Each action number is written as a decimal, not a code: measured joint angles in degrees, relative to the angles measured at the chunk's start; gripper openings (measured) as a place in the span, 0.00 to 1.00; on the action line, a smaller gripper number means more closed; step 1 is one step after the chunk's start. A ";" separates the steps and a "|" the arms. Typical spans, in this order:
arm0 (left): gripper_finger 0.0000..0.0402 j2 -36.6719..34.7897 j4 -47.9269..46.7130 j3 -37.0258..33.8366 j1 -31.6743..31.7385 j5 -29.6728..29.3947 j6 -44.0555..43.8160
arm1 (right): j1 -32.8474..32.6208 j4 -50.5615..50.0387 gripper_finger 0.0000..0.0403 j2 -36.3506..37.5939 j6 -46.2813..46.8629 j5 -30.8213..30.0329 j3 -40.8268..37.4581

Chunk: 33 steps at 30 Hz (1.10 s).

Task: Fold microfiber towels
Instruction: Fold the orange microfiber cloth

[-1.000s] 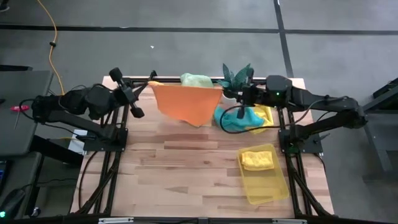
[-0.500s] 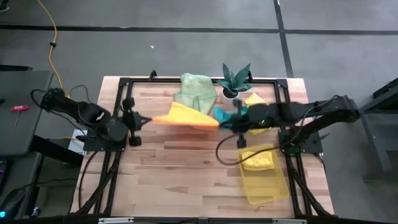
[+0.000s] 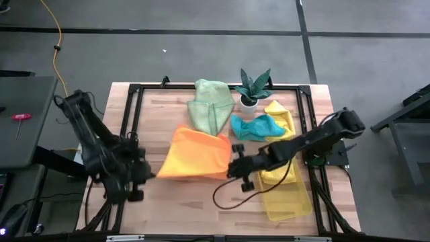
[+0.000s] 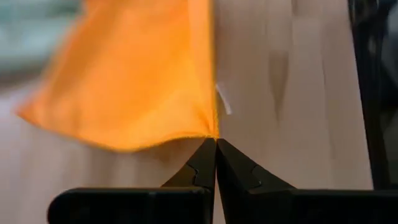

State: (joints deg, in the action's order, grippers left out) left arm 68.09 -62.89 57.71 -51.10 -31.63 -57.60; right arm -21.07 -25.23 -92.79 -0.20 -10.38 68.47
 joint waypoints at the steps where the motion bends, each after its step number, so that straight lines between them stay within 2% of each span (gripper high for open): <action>1: 0.00 2.35 0.35 0.00 -1.11 1.15 -2.70 | -0.60 0.45 0.00 -1.00 0.62 0.75 0.00; 5: 0.00 10.99 4.61 0.00 -4.19 6.33 -9.59 | -2.90 1.78 0.00 -4.14 3.72 5.37 0.00; 9: 0.00 16.37 12.93 -0.02 -5.27 11.29 -10.65 | -5.43 3.21 0.00 -4.77 5.68 10.24 0.00; 13: 0.00 18.66 20.60 -0.02 -5.23 11.92 -7.58 | -7.43 3.19 0.00 -4.32 7.84 14.90 0.04; 17: 0.00 18.78 22.99 -0.02 -4.36 11.40 -5.65 | -8.22 3.71 0.00 -4.77 9.22 16.67 0.07; 23: 0.00 18.81 21.49 -0.02 -2.35 8.00 -2.40 | -7.81 3.81 0.00 -6.29 10.28 16.78 0.07; 28: 0.00 21.12 22.74 -0.02 0.49 8.50 3.09 | -7.44 3.40 0.00 -6.71 10.30 16.78 0.07; 33: 0.00 26.82 29.17 -0.04 2.85 10.88 13.56 | -7.42 3.62 0.00 -6.71 10.24 16.51 0.07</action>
State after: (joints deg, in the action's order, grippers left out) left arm 94.91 -33.72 57.67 -48.25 -20.75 -44.03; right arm -28.49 -21.61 -99.50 10.05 6.13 68.53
